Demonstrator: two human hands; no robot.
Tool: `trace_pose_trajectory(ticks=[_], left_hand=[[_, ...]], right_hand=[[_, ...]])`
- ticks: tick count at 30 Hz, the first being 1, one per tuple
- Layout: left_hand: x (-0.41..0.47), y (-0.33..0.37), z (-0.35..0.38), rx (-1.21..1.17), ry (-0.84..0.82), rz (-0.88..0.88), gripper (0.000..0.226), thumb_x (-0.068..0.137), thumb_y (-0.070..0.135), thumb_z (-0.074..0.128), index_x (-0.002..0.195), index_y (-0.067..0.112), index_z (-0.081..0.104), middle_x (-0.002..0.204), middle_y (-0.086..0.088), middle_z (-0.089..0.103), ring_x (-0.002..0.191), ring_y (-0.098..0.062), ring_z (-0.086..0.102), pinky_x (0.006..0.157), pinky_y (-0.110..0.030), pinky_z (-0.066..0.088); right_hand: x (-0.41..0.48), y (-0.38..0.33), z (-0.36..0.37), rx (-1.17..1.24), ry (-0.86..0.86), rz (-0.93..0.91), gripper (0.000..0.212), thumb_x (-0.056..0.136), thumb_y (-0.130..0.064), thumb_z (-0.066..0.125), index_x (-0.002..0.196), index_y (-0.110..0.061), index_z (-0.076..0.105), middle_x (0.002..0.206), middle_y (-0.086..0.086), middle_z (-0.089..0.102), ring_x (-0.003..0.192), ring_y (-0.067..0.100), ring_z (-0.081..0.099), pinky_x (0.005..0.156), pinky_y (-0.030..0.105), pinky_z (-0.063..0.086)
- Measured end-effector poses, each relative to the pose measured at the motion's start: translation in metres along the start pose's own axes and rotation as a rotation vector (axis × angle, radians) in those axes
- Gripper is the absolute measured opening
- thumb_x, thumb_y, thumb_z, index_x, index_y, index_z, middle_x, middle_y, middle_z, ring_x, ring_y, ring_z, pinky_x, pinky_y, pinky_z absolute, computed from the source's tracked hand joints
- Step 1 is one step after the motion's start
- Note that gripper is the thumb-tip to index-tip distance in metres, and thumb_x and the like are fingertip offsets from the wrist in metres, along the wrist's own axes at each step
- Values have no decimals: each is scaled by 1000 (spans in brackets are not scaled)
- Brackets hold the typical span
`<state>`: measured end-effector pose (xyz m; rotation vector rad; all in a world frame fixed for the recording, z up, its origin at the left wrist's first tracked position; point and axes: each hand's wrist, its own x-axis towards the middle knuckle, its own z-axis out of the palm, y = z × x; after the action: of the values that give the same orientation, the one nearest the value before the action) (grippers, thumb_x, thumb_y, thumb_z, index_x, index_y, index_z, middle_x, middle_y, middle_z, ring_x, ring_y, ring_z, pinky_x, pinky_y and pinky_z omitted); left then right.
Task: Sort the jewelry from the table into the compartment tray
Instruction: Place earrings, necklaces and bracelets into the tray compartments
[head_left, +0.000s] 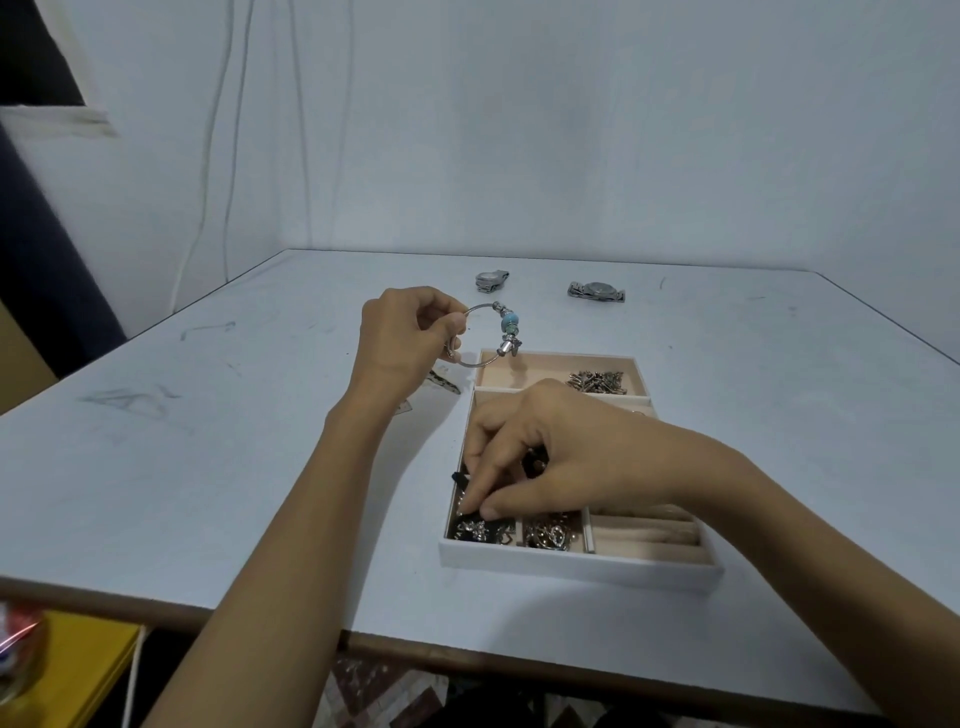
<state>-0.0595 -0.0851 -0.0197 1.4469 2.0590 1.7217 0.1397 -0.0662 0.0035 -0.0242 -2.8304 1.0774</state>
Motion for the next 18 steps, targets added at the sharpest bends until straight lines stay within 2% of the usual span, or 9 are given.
trace_pose_trajectory(ticks=[2, 6, 9, 11, 13, 15, 17, 18], left_hand=[[-1, 1, 0, 5, -6, -1, 11, 85, 3, 66, 84, 14, 69, 70, -8, 69, 60, -19, 65, 66, -32, 60], [-1, 3, 2, 6, -21, -5, 9, 86, 2, 66, 85, 10, 70, 68, -7, 68, 56, -14, 63, 60, -23, 58], [-3, 6, 5, 9, -36, 1, 9, 85, 3, 66, 85, 10, 71, 69, -8, 69, 54, -8, 62, 57, -18, 55], [-3, 9, 9, 22, -51, 6, 8, 85, 5, 67, 85, 10, 72, 70, -7, 70, 54, -7, 63, 58, -19, 55], [-4, 13, 15, 34, -70, 22, 7, 84, 7, 67, 87, 10, 73, 70, -5, 70, 57, -9, 65, 62, -27, 58], [-4, 18, 24, 40, -81, 48, 8, 84, 7, 67, 88, 10, 74, 69, -3, 69, 61, -12, 64, 68, -29, 58], [-5, 24, 34, 83, -91, 84, 8, 84, 8, 68, 88, 9, 74, 65, 5, 64, 60, -5, 59, 65, -17, 53], [-5, 26, 39, 112, -98, 105, 8, 84, 9, 68, 88, 10, 75, 64, 7, 62, 59, -2, 57, 63, -14, 50]], right_hand=[[1, 1, 1, -29, 7, -11, 17, 78, -2, 74, 92, -11, 78, 88, 2, 66, 69, 11, 60, 65, 29, 52], [0, 1, 0, -57, 0, -17, 14, 78, -3, 74, 90, -9, 78, 85, -3, 72, 71, 6, 65, 67, 18, 50], [-4, -4, -13, -47, 63, -18, 11, 81, -10, 74, 92, -11, 78, 85, -4, 75, 76, 8, 66, 72, 27, 53], [-8, 1, -30, 11, 259, 32, 9, 82, -15, 74, 91, -14, 78, 83, -3, 75, 73, 12, 66, 70, 29, 51], [-11, 15, -46, 35, 566, 114, 7, 83, -18, 72, 89, -16, 76, 82, -3, 73, 68, 8, 63, 67, 26, 50], [-14, 34, -58, -20, 811, 232, 8, 84, -19, 70, 91, -17, 74, 84, -1, 72, 71, 6, 61, 66, 21, 50], [-17, 49, -63, -4, 852, 356, 13, 83, -21, 71, 94, -15, 72, 85, 4, 72, 69, 11, 65, 64, 21, 53], [-18, 55, -63, 48, 832, 394, 15, 82, -21, 73, 95, -12, 71, 83, 9, 72, 68, 18, 68, 65, 26, 55]])
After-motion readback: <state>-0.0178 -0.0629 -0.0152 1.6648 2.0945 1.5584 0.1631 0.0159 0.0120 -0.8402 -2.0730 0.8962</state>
